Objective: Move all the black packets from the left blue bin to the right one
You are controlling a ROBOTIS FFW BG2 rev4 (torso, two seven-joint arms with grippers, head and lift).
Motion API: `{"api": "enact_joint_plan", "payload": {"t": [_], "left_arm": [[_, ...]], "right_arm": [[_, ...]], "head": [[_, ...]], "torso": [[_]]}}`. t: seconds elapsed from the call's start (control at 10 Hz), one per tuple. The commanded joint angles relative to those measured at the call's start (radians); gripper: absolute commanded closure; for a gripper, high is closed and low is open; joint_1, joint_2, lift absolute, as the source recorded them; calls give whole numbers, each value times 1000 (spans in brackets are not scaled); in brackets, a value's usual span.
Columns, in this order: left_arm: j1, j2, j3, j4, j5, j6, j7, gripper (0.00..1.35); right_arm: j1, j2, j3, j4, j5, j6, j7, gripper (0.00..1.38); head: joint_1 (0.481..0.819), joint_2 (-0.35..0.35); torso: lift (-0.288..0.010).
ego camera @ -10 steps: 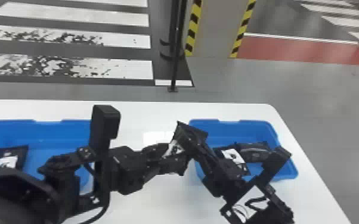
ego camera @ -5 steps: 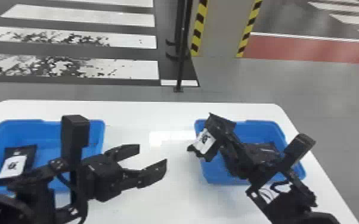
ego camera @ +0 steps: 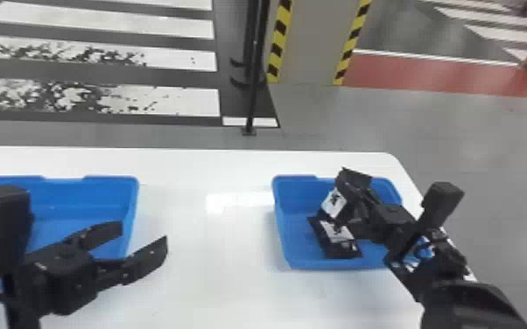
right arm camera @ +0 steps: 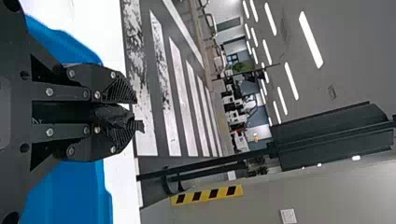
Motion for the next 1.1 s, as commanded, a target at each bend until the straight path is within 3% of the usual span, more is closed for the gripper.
{"api": "enact_joint_plan", "payload": {"t": [0.0, 0.1, 0.5, 0.8, 1.0], "left_arm": [[1, -7, 43, -1, -24, 2, 2, 203], [1, -13, 75, -1, -49, 7, 5, 203], [-48, -13, 195, 65, -151, 80, 21, 203], [-87, -12, 252, 124, -227, 100, 40, 205], [-131, -12, 266, 183, -275, 122, 54, 205]], "right_arm": [[-15, -2, -37, 19, 96, 0, -7, 470], [7, -2, -43, -11, 124, 0, -10, 110], [228, 41, -41, -256, 178, 0, -36, 142], [417, 100, -37, -440, 154, -17, -68, 144], [510, 103, -5, -516, 92, -15, -67, 144]], "head": [[695, -190], [695, -192], [695, -110], [695, -2], [695, 70]], "torso": [[-140], [-140], [-140], [-140], [-140]]}}
